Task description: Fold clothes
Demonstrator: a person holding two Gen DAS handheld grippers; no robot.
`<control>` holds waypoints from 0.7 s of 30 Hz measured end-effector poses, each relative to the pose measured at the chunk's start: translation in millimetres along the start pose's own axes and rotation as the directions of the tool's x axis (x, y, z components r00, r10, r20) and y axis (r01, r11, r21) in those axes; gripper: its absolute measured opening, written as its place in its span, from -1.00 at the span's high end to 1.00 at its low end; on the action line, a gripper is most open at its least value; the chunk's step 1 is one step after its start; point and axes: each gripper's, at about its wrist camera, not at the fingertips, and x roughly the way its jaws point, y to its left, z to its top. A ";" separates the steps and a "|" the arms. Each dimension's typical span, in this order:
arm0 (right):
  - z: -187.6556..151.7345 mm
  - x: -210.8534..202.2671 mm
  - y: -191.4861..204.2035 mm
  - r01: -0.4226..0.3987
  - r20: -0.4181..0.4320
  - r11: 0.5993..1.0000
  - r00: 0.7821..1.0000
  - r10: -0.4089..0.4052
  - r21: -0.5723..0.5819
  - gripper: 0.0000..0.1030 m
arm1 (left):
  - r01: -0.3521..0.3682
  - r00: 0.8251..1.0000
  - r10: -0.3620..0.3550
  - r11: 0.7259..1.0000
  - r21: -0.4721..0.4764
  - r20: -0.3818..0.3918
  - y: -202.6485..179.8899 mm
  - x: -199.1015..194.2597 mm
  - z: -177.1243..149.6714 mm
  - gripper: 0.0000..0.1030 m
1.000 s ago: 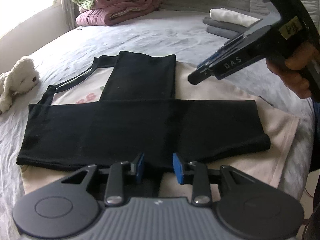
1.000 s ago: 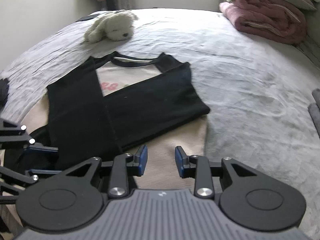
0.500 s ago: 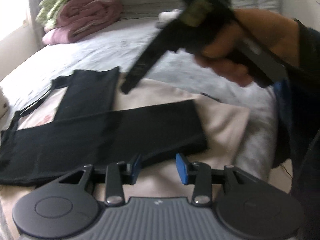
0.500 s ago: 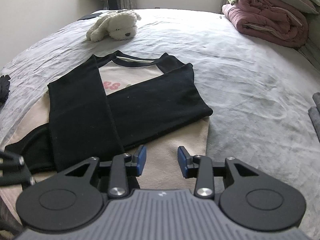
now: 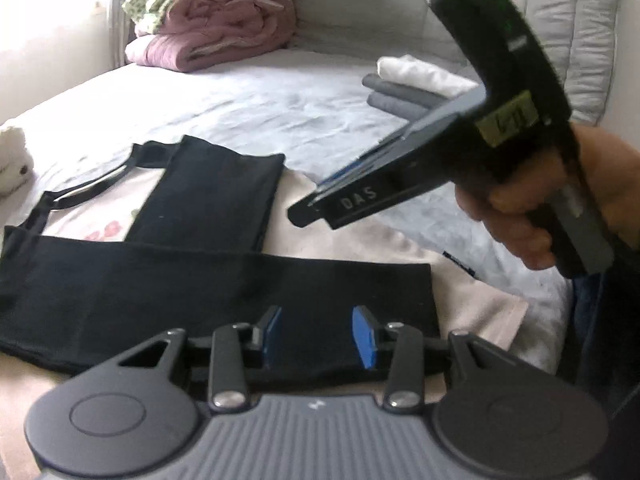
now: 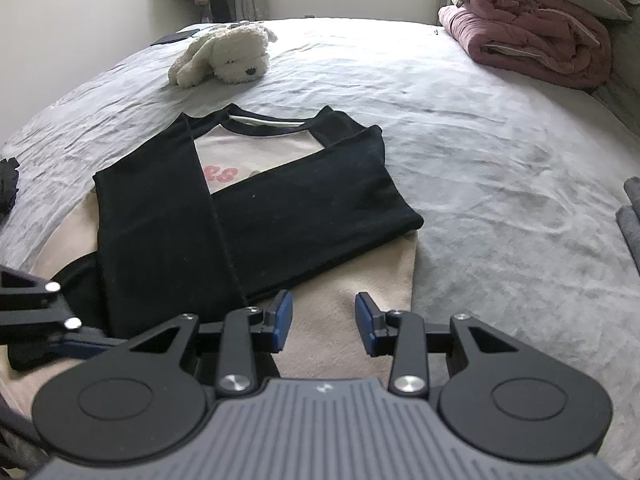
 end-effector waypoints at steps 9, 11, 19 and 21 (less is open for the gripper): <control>-0.9 -3.9 -5.2 0.004 0.005 1.000 1.000 -0.004 0.010 0.25 | 0.079 0.995 -0.067 0.981 0.178 -0.078 -28.6 0.8 -20.3 0.34; -1.2 -5.0 -5.4 0.004 0.007 1.000 1.000 -0.004 0.009 0.25 | 0.094 0.993 -0.080 0.980 0.176 -0.087 -25.8 -2.6 -22.8 0.34; -7.8 -9.0 -0.6 -0.054 -0.004 0.998 0.999 0.054 -0.027 0.25 | 0.091 0.993 -0.075 0.976 0.198 -0.086 -27.4 -4.5 -25.6 0.34; -11.5 -12.2 -1.4 -0.088 -0.011 0.996 0.996 0.088 -0.032 0.25 | 0.092 0.993 -0.076 0.977 0.194 -0.088 -27.4 -4.4 -25.2 0.34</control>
